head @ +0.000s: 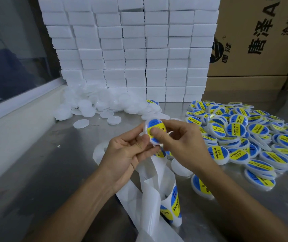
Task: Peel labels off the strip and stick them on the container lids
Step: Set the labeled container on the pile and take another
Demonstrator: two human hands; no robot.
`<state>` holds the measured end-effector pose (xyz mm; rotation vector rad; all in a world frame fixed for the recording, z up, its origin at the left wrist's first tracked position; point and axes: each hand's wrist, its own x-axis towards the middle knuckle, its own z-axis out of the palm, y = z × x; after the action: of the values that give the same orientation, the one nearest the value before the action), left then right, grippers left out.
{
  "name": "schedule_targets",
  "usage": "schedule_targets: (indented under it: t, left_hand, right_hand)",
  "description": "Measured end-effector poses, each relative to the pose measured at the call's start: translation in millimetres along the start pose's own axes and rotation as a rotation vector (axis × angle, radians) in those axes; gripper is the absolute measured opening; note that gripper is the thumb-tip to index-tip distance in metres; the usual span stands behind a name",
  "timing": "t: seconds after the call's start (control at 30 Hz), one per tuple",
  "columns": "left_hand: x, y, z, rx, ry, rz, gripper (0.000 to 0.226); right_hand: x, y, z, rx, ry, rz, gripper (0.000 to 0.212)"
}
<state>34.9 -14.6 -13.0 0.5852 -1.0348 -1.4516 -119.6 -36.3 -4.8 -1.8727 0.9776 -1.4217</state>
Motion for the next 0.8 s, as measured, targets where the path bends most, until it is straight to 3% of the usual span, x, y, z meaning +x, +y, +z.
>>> schedule_targets:
  t: [0.17,0.27,0.47,0.57,0.7,0.8]
  left_hand:
    - [-0.4,3.8,-4.0,0.100,-0.042,0.049,0.030]
    - [-1.2,7.1,-8.2,0.198,-0.084,0.057,0.032]
    - [-0.3,9.1,-12.6,0.192,-0.077,0.059,0.032]
    - [1.3,8.0,-14.0,0.163,-0.031,0.063,0.031]
    - [1.7,8.2,-15.5,0.216,-0.023,0.060,0.028]
    - [3.0,6.6,-18.5,0.304,0.005,0.090,0.030]
  right_hand:
    - [-3.1,-0.8,0.8,-0.144,0.061,0.002,0.055]
    - [-4.6,-2.3,-1.0,-0.274,0.079,-0.010,0.072]
    - [-0.3,-0.5,-0.8,-0.142,0.080,-0.012,0.049]
    - [-2.5,-0.2,1.9,-0.114,0.016,0.013,0.027]
    - [-5.0,-1.6,8.8,-0.090,-0.034,-0.018,0.018]
    - [-5.4,-2.4,7.5,-0.133,-0.020,-0.035,0.028]
